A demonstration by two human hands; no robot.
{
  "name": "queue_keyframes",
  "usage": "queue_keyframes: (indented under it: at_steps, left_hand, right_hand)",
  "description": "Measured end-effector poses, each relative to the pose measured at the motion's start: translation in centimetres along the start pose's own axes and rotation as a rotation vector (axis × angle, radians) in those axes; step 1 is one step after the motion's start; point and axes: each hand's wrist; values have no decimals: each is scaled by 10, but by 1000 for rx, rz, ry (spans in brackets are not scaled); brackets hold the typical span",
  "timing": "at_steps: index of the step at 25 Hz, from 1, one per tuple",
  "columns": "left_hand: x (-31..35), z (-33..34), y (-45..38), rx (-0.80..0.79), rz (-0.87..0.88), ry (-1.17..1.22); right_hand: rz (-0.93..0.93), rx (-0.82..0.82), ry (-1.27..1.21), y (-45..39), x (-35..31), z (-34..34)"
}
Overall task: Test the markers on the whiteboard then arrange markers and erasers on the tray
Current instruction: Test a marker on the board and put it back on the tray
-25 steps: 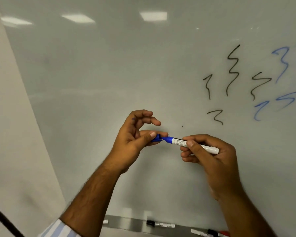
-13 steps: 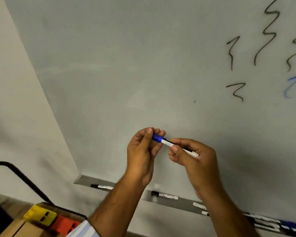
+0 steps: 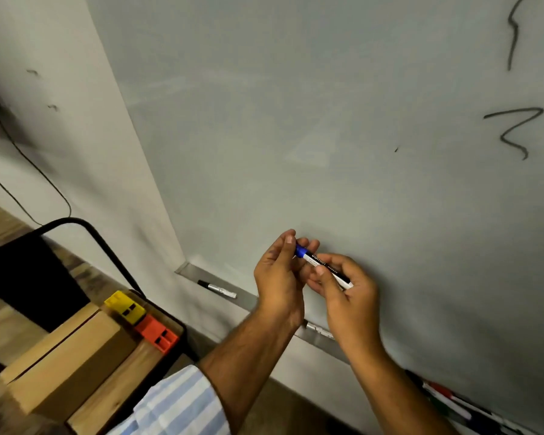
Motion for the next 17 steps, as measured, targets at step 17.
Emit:
queue_keyframes:
  at_steps: [17]
  left_hand:
    - [9, -188, -103, 362, -138, -318]
  right_hand:
    - [115, -185, 555, -47, 154, 70]
Point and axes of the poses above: each hand's wrist, its own y-axis away from the middle knuckle, its own z-axis out of the palm, x = y × z, and after that the axes turned 7 degrees about -y, right-handed
